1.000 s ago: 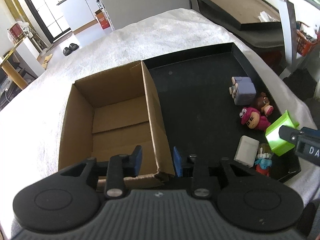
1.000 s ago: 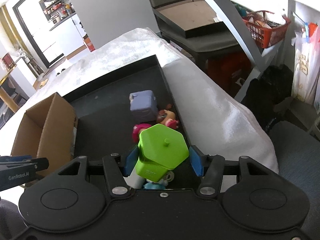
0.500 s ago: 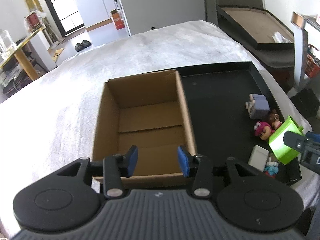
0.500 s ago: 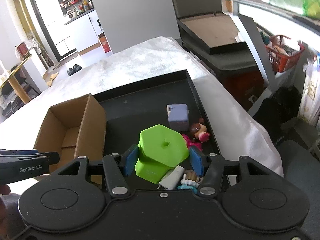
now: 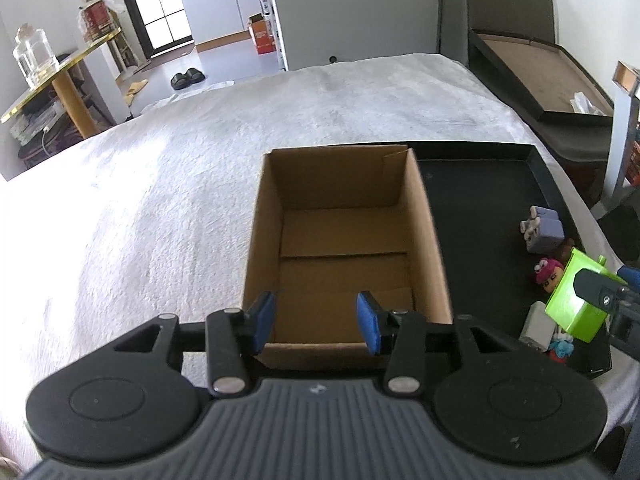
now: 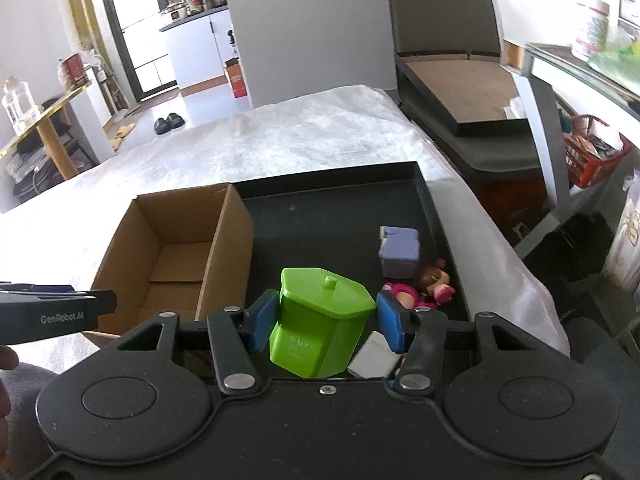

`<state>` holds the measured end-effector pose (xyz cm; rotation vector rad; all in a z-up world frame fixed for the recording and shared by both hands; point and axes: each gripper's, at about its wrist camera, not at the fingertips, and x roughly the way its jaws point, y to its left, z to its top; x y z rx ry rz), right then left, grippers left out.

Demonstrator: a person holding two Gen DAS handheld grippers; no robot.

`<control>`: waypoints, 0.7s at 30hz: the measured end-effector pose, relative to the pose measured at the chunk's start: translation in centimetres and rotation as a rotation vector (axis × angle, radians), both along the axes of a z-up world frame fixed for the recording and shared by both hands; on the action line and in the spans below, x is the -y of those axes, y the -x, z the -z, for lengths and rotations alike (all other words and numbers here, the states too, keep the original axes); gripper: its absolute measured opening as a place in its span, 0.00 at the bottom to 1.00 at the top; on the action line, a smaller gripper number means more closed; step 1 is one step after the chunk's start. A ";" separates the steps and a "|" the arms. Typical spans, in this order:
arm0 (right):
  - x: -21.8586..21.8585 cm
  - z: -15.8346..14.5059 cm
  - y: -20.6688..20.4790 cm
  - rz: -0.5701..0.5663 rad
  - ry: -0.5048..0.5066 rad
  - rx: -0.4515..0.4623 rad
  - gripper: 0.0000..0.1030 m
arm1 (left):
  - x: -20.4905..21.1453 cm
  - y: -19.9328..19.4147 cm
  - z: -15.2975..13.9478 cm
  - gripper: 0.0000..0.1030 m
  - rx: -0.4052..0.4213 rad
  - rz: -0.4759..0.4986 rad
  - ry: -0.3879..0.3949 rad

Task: Organize rigid objects
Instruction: 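Carry the green cup with the right gripper over the cardboard box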

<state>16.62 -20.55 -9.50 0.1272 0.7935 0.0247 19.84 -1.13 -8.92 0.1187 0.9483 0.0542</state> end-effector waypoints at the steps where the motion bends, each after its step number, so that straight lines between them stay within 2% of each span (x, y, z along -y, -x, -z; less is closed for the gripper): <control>1: -0.3 -0.1 0.0 -0.004 0.004 0.003 0.51 | -0.3 0.0 0.0 0.43 0.001 -0.004 0.002; 21: -7.9 -1.1 -3.6 -0.161 0.104 0.003 0.51 | -4.7 -1.9 2.1 0.43 0.003 -0.081 0.086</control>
